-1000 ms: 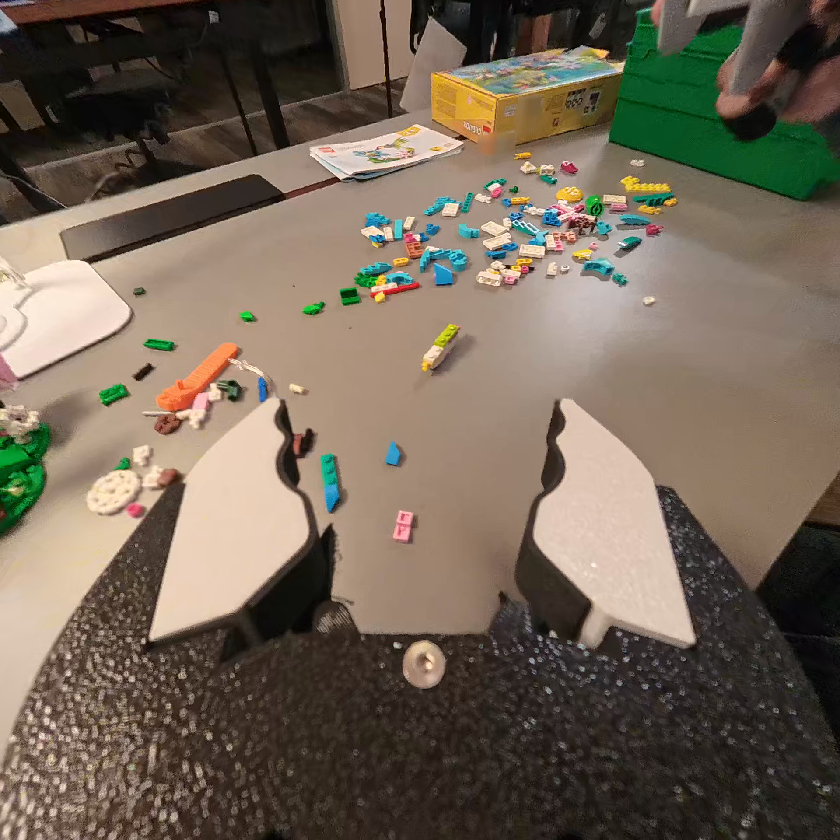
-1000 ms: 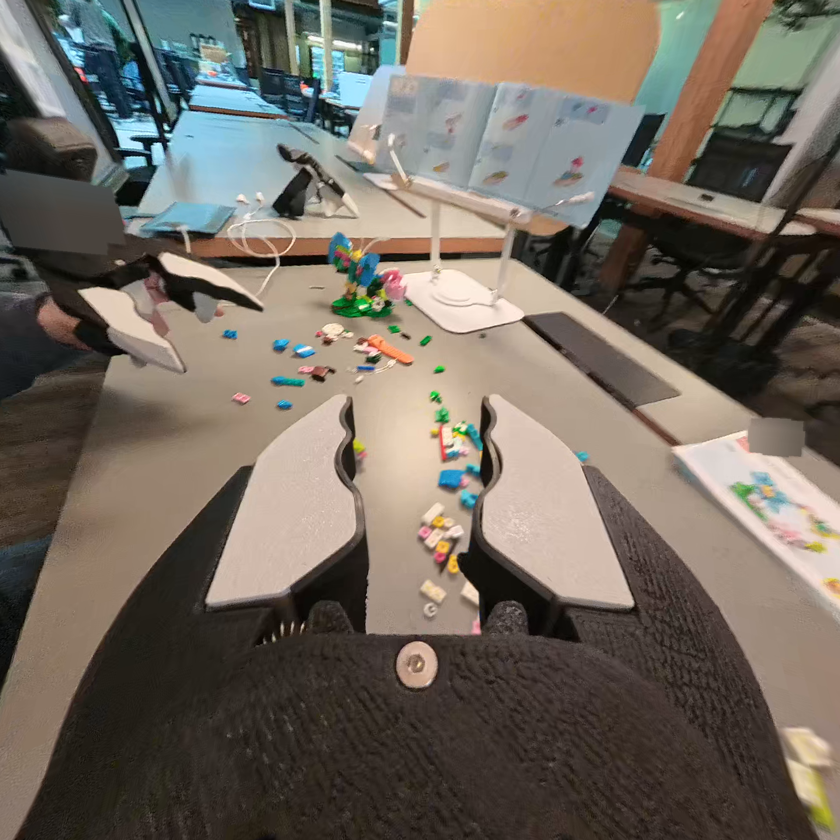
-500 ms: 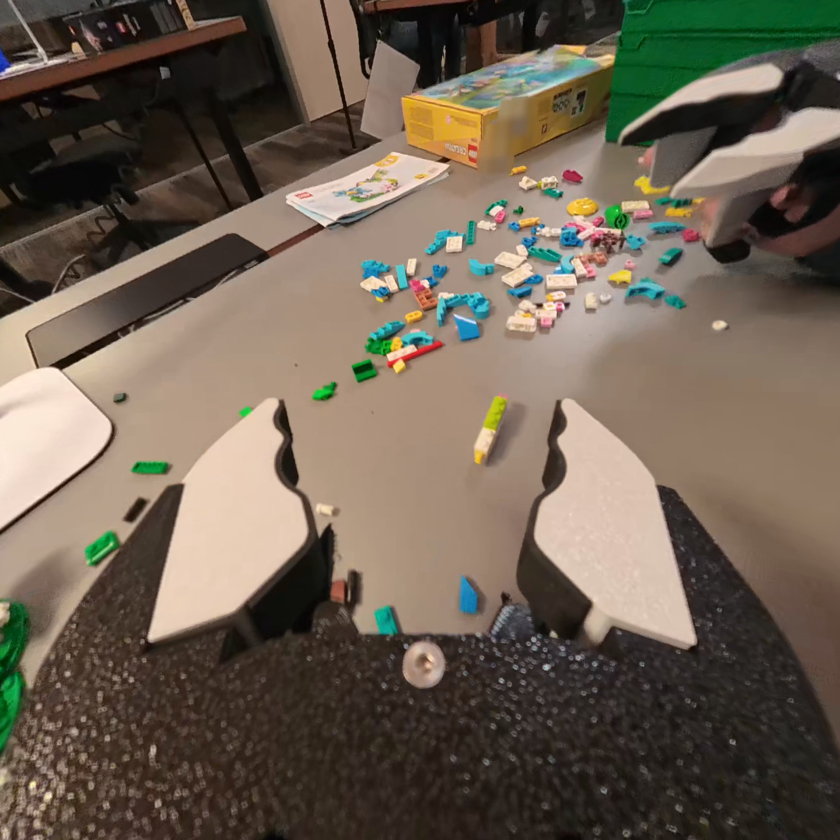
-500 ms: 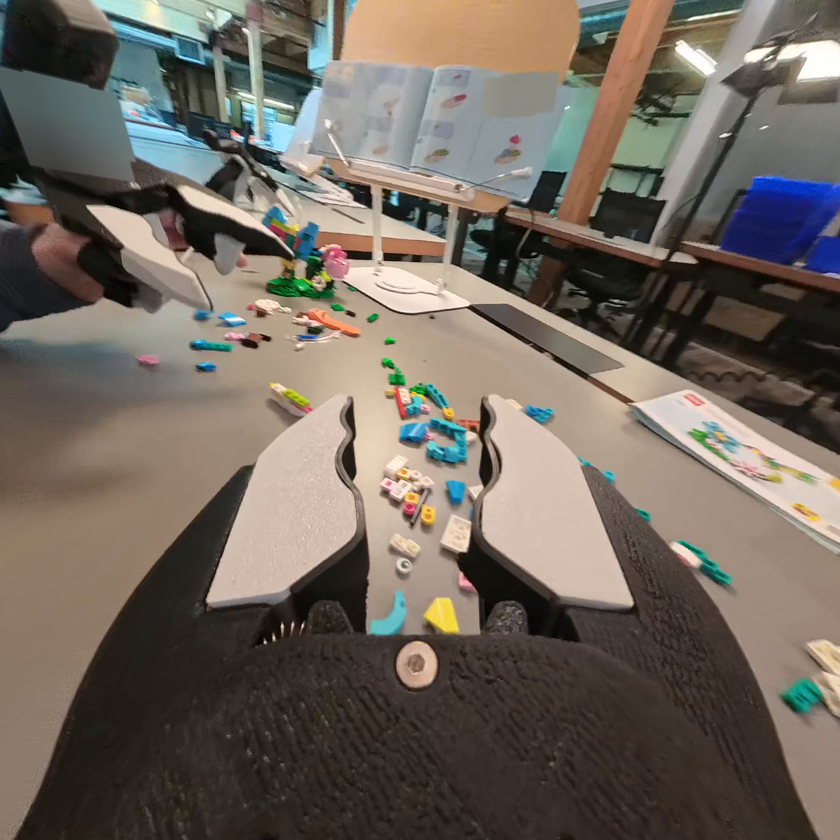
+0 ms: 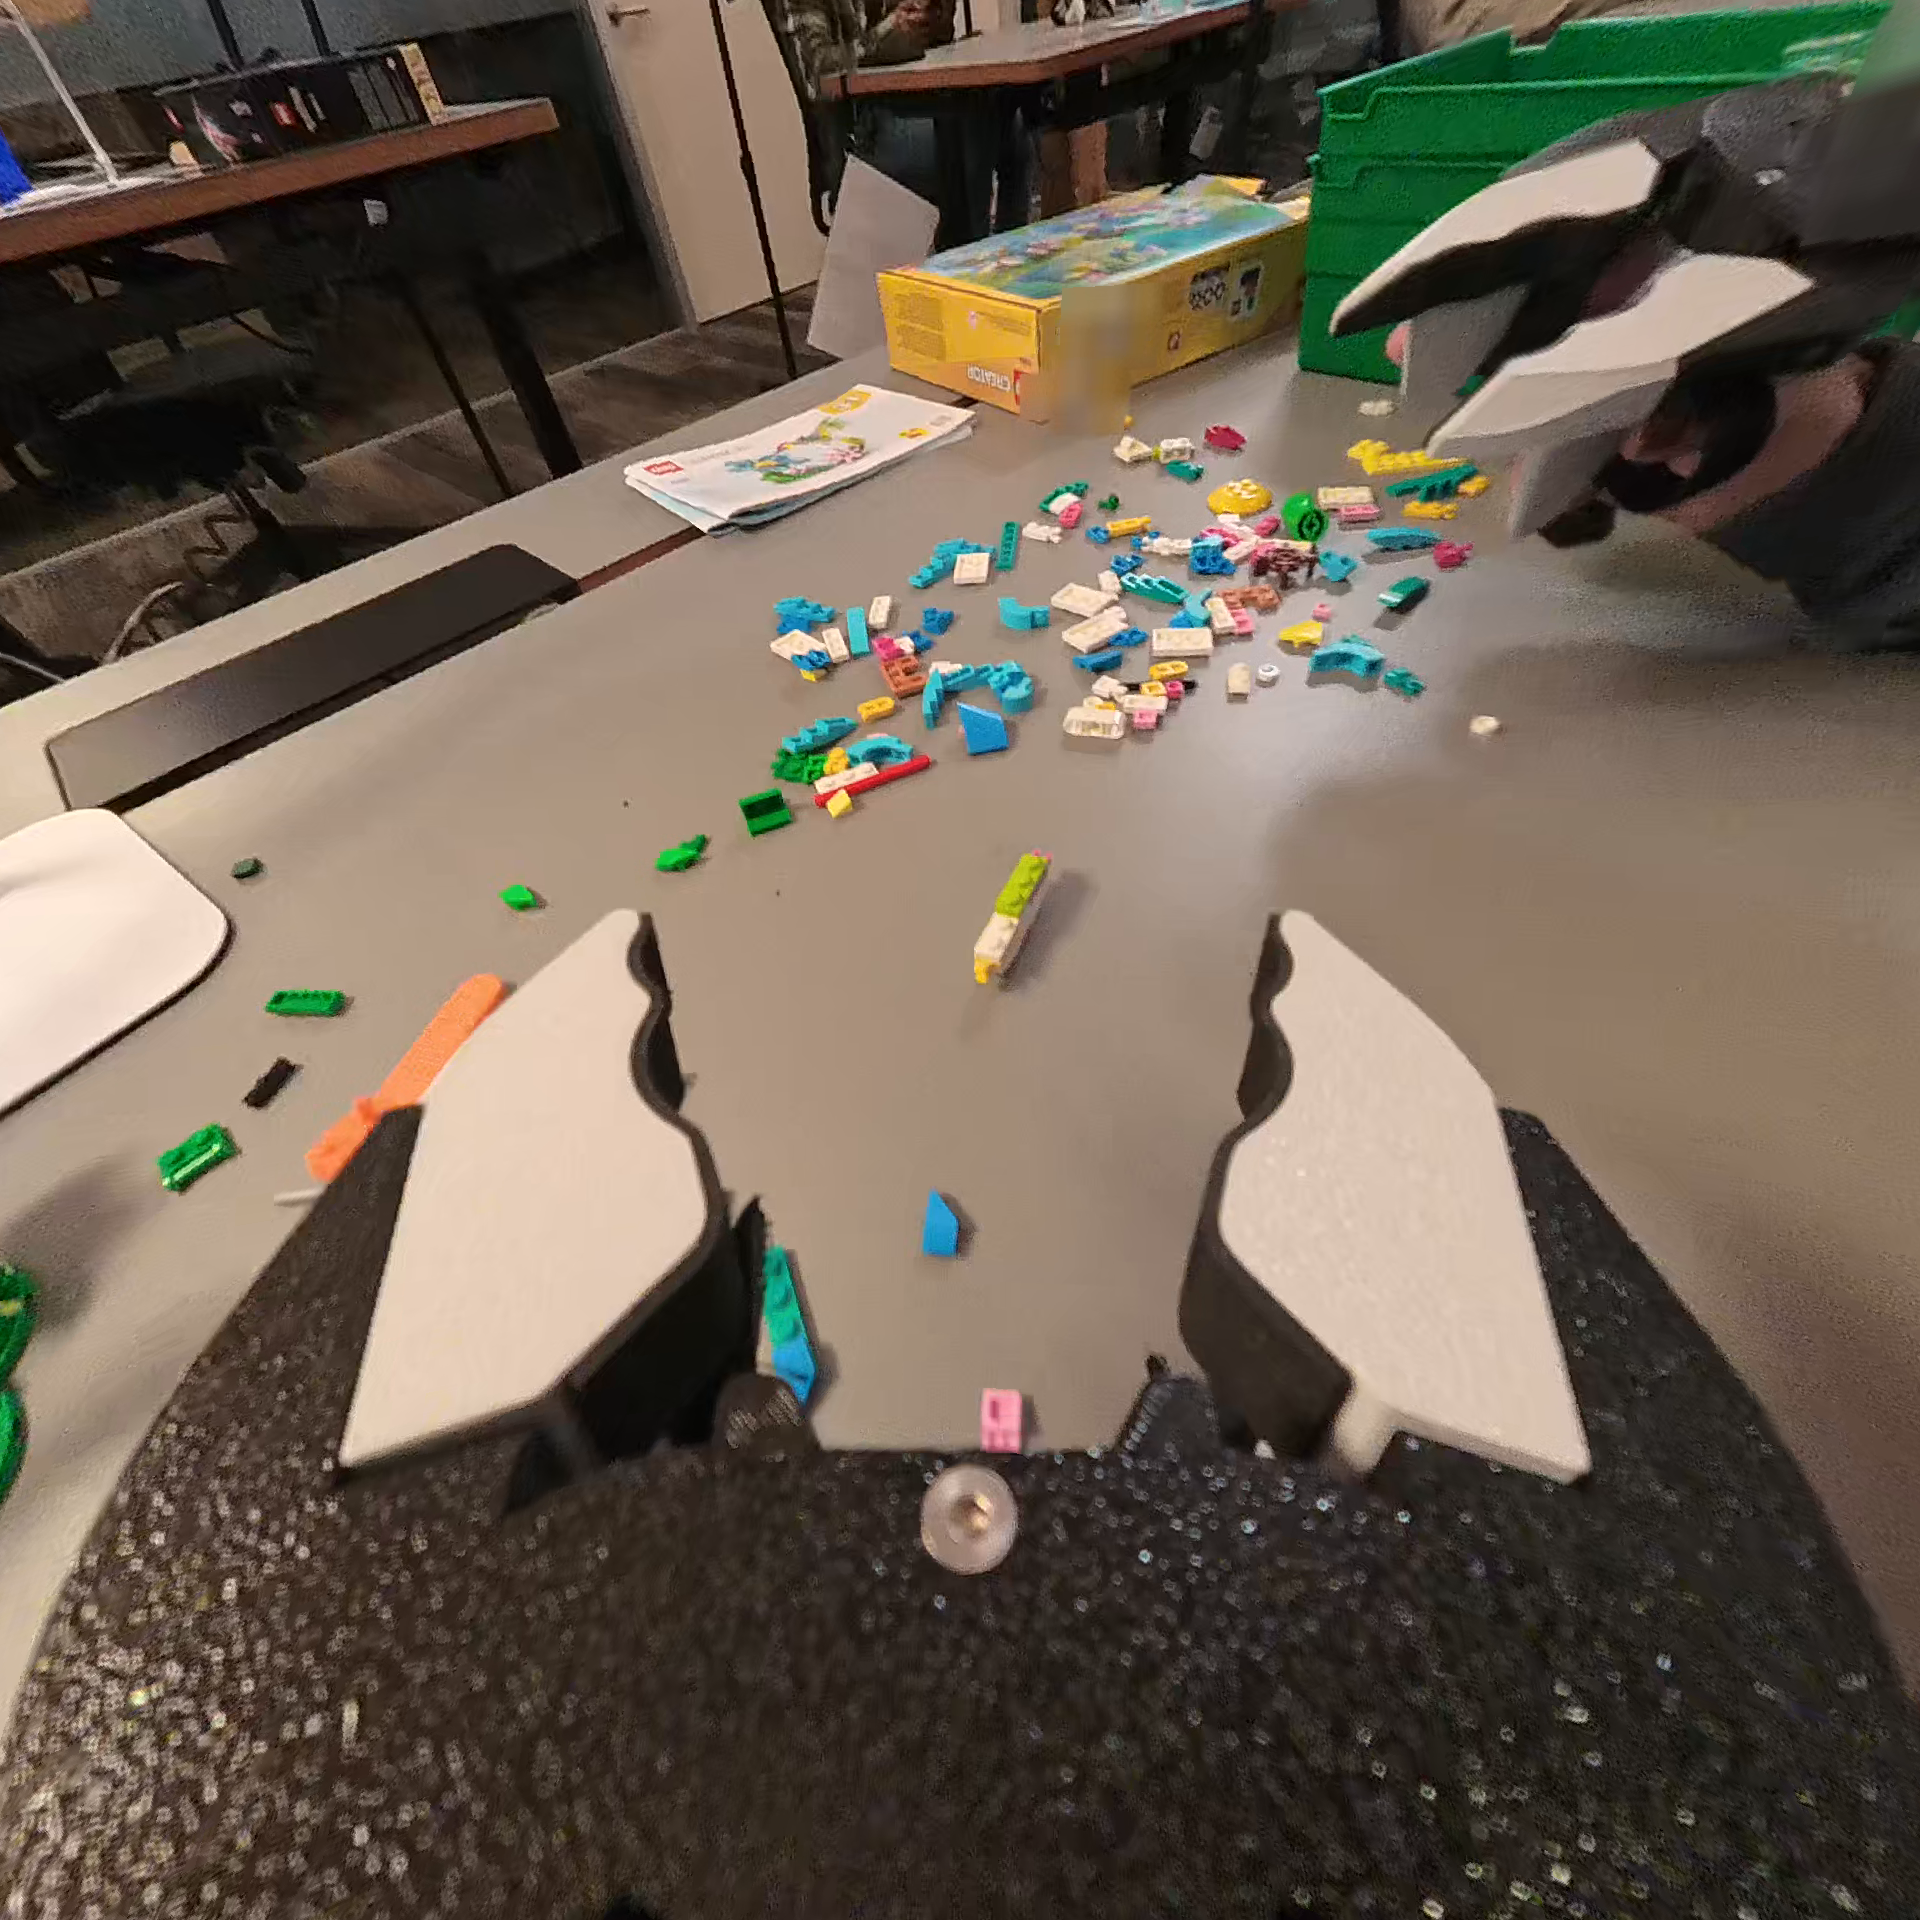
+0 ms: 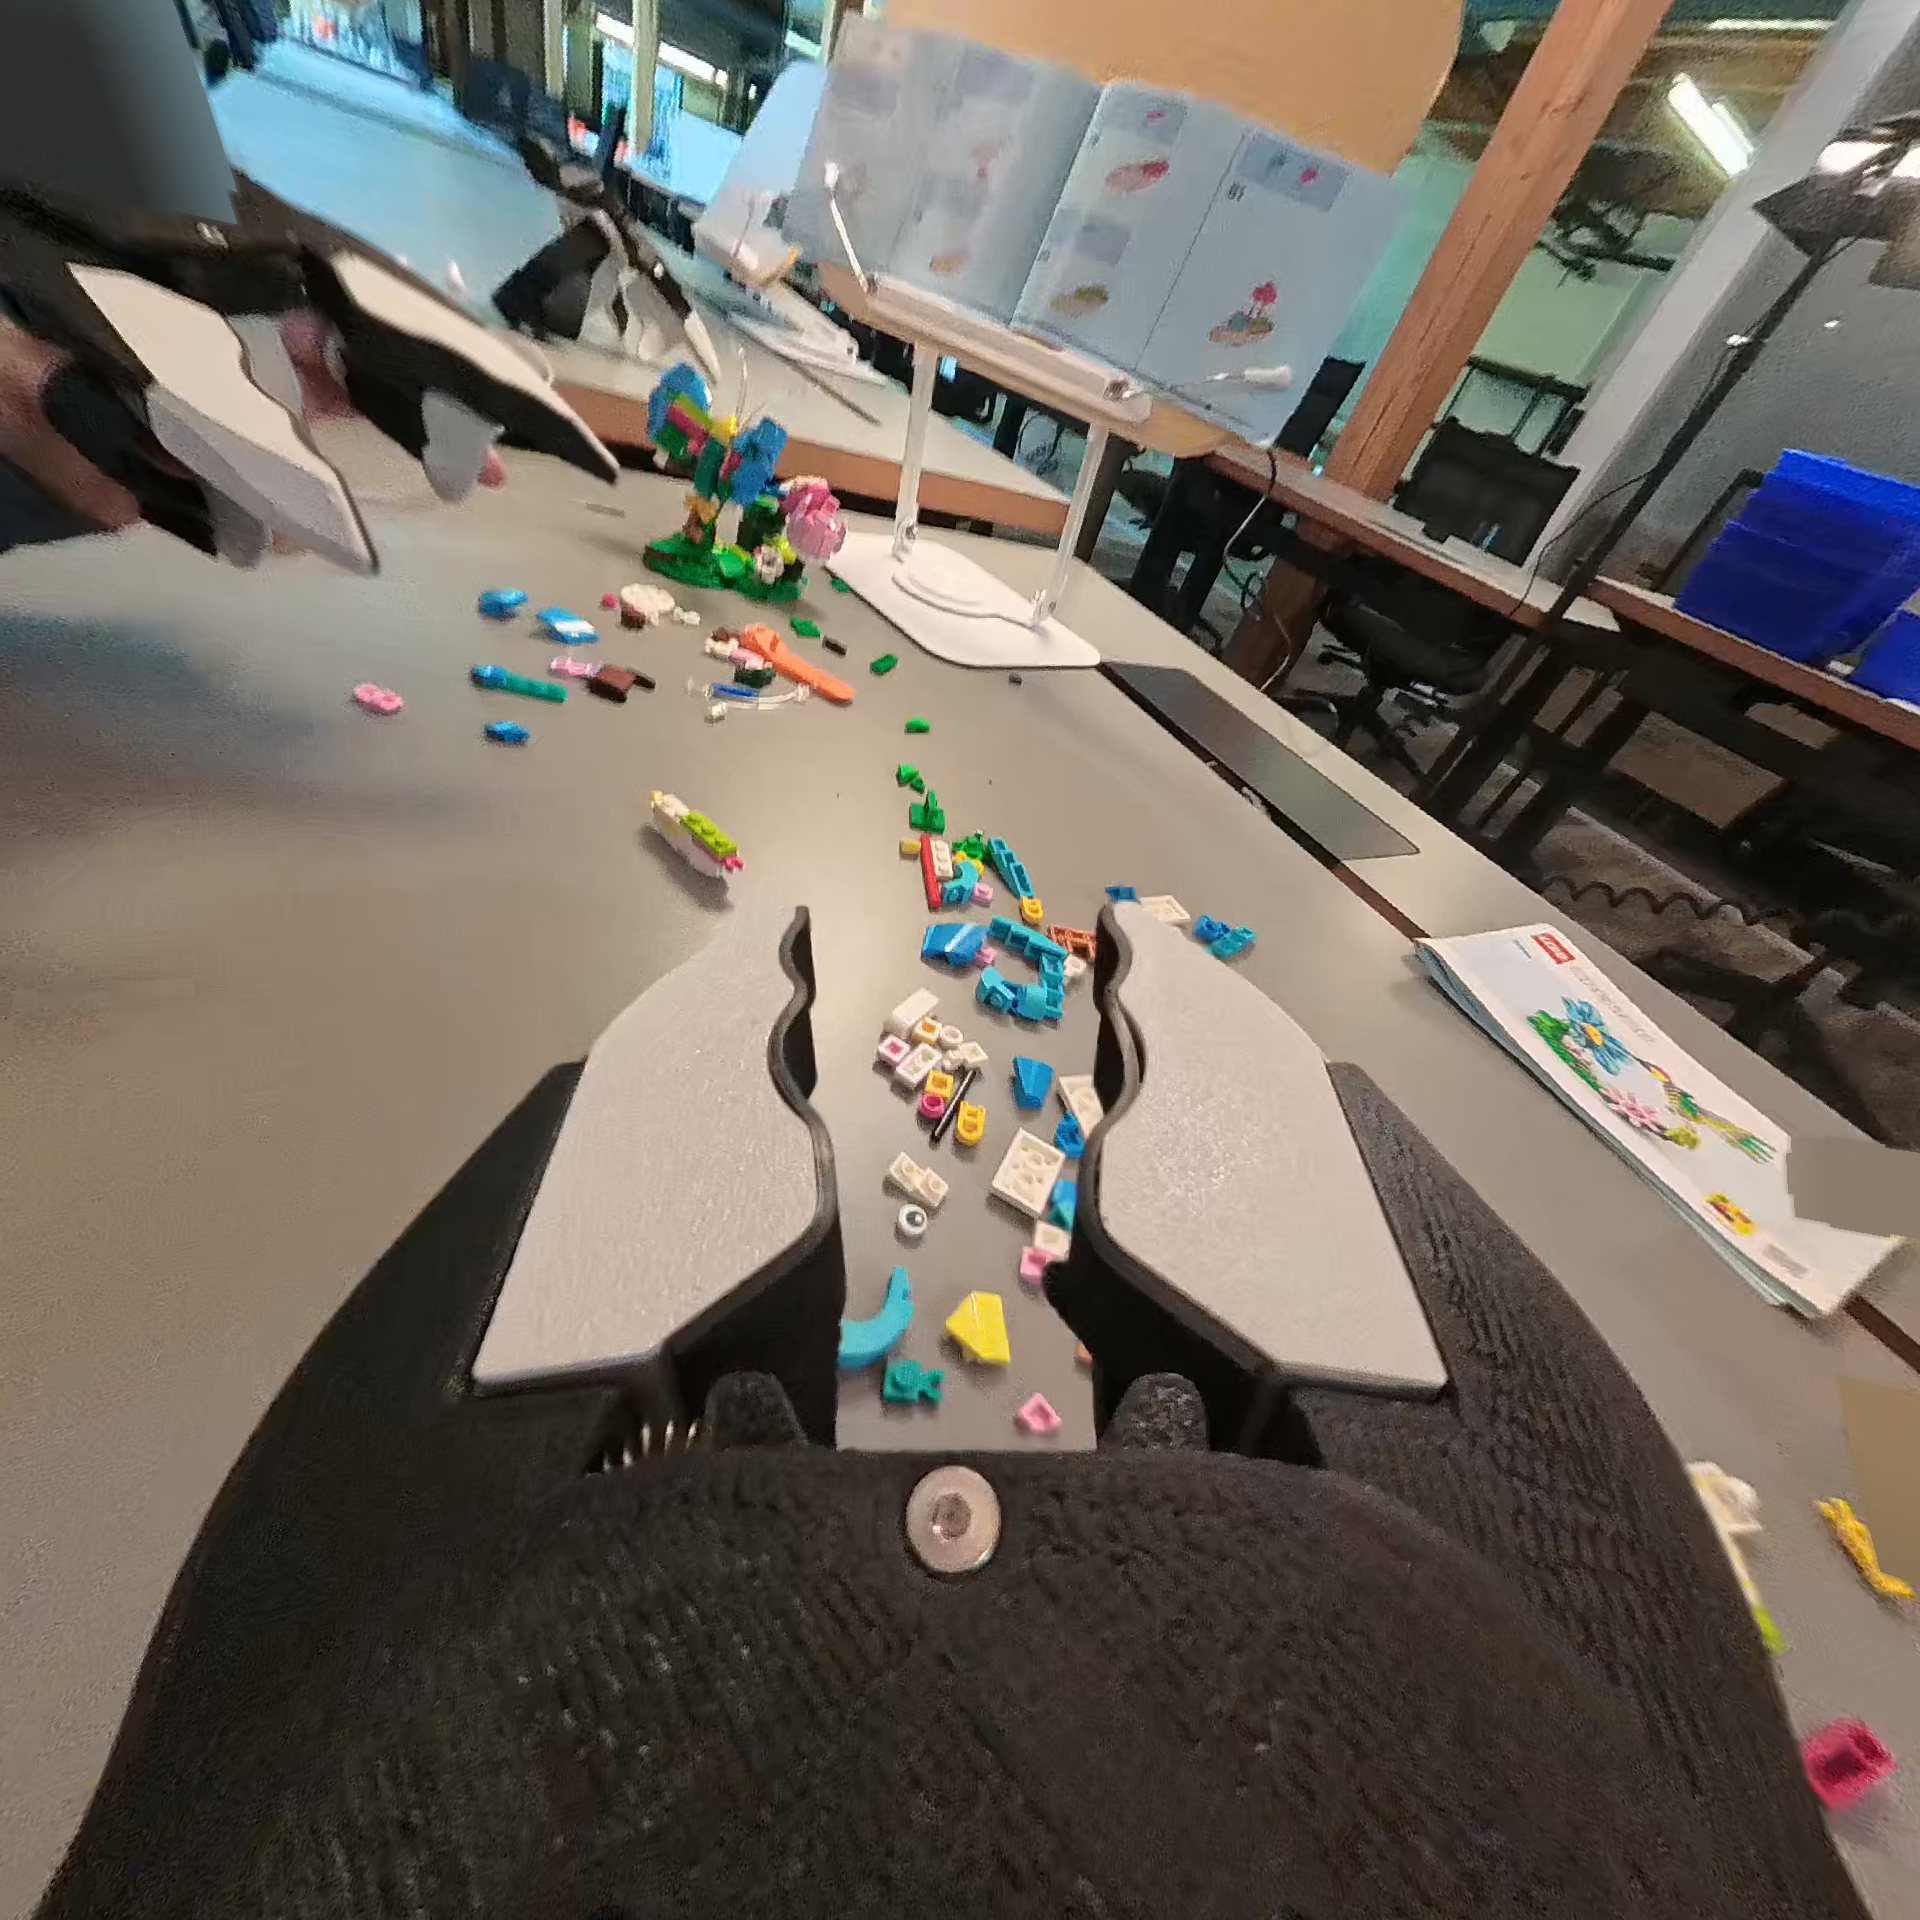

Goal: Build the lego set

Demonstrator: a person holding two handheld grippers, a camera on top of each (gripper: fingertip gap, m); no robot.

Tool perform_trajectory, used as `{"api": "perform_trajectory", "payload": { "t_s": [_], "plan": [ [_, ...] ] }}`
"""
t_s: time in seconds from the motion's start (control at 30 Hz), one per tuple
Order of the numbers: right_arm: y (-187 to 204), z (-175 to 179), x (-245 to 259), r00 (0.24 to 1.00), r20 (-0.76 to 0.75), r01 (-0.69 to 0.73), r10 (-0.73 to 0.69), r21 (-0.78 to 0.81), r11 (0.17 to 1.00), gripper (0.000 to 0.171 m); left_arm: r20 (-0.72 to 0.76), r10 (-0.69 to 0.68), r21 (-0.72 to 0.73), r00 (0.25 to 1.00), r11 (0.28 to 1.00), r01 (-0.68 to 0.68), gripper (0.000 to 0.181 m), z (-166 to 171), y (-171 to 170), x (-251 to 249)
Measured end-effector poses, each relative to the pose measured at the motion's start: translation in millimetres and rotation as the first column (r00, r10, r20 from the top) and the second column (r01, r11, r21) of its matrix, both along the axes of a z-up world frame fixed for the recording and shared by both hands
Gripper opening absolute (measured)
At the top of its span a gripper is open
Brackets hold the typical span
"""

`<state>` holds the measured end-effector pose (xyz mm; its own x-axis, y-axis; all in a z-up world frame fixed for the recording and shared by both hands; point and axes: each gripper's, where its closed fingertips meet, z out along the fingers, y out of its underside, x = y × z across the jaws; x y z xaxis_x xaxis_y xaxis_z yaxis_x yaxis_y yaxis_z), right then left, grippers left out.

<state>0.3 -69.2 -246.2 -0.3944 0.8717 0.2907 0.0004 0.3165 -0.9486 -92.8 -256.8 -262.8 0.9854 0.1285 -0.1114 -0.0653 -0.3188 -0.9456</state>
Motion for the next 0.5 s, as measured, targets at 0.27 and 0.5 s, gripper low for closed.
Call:
{"api": "perform_trajectory", "payload": {
  "t_s": [0.27,0.5],
  "plan": [
    [15.4,-16.9,5.8,0.981,0.195,-0.011,0.009,0.007,1.0,0.048,0.004,-0.03,0.008,1.0,1.0,0.03,0.105,0.7,-28.3,-2.0],
    [30.1,-26.8,1.7,0.958,0.285,0.022,-0.02,-0.002,1.0,0.048,0.034,-0.065,0.066,0.997,0.996,0.063,0.105,1.0,-20.0,-16.3]
  ]
}}
